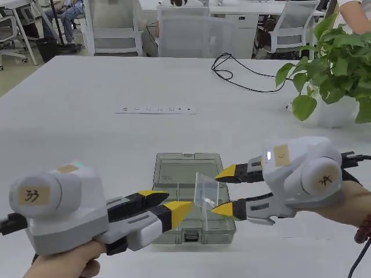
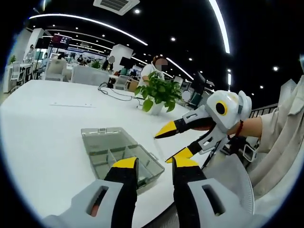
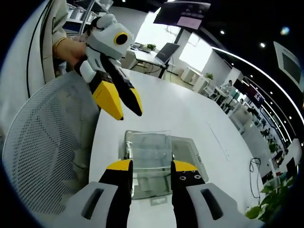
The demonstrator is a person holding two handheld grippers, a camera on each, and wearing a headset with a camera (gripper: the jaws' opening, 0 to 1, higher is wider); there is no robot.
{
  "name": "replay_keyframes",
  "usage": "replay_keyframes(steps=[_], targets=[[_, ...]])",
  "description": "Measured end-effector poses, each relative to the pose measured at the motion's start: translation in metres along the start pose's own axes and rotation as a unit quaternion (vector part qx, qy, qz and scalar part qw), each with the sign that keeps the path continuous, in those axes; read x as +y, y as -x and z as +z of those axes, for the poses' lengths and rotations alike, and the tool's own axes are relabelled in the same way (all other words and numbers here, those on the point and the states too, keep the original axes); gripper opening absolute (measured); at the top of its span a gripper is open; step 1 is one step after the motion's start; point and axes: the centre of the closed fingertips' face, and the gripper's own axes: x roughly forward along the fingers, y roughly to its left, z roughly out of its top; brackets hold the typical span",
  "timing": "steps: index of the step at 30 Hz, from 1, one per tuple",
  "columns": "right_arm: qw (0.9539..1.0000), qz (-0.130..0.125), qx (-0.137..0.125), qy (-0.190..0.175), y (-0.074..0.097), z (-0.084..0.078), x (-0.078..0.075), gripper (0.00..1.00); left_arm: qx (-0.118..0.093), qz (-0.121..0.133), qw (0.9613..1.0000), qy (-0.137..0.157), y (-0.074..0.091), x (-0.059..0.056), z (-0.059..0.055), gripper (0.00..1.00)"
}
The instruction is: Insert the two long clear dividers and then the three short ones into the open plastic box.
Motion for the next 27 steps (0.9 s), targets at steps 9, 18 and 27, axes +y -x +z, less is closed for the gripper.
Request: replay_keyframes(steps=[9, 18, 27], targets=[[0.9997, 0.004, -0.022, 0.009, -0.007, 0.017, 0.006, 0.32, 0.003, -0.011, 0.9999, 0.004, -0.006, -0.003, -0.003, 0.14], [0.9993, 0.001, -0.036, 0.008, -0.008, 0.024, 0.003, 0.32, -0.007, -0.012, 0.9995, 0.03, -0.008, 0.0, -0.001, 0.0], [0.9993, -0.007, -0.032, 0.016, -0.01, 0.024, 0.001, 0.32, -0.008, -0.006, 0.9969, 0.079, -0.01, 0.002, -0.001, 0.0]])
